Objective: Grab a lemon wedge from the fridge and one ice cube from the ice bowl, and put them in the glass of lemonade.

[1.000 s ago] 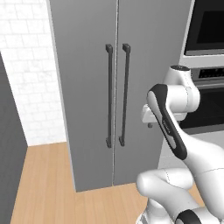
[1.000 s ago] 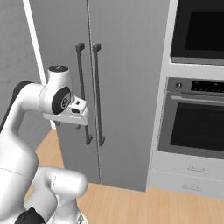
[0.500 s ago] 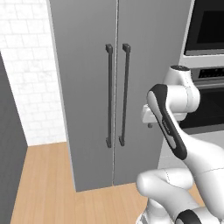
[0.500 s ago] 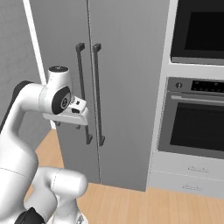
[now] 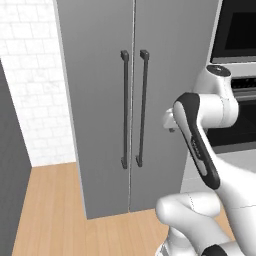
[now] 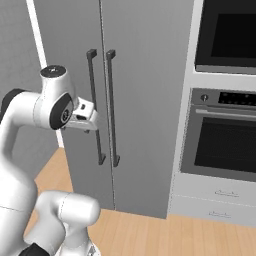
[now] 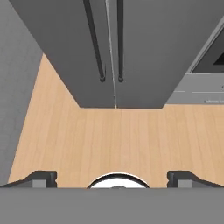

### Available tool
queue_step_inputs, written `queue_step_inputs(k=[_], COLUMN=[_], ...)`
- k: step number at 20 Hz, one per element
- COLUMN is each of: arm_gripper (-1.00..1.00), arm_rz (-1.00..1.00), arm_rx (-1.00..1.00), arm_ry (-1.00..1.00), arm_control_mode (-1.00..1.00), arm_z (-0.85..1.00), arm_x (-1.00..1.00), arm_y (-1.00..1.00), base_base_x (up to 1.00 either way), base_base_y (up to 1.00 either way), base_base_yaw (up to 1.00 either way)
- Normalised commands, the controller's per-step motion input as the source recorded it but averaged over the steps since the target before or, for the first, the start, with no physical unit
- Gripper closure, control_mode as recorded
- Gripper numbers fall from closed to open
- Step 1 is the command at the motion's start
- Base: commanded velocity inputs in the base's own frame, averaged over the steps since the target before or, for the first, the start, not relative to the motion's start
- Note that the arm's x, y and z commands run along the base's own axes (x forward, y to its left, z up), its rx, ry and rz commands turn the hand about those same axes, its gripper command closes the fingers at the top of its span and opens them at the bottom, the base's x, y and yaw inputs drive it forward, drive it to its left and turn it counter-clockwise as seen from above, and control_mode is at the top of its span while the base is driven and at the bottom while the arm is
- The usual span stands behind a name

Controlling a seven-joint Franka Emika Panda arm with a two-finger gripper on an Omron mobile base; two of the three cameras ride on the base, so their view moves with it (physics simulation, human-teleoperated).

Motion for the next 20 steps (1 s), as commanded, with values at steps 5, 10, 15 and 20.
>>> queue_step_inputs(k=[5,10,15,20], arm_gripper=[-1.00,-1.00,-1.00,-1.00], arm_rz=[0.00,0.00,-0.01,-0.04], arm_rx=[0.00,0.00,-0.01,-0.07], arm_ry=[-0.11,-0.03,0.00,0.07], arm_control_mode=[-1.00,-1.00,-1.00,-1.00], arm_z=[0.52,0.19,-0.02,-0.24], arm_x=[0.24,0.84,0.97,0.99], arm_y=[0.00,0.00,0.00,0.03], base_base_x=[0.00,0.00,0.00,0.00], base_base_y=[0.00,0.00,0.00,0.00], base_base_yaw=[0.00,0.00,0.00,0.00])
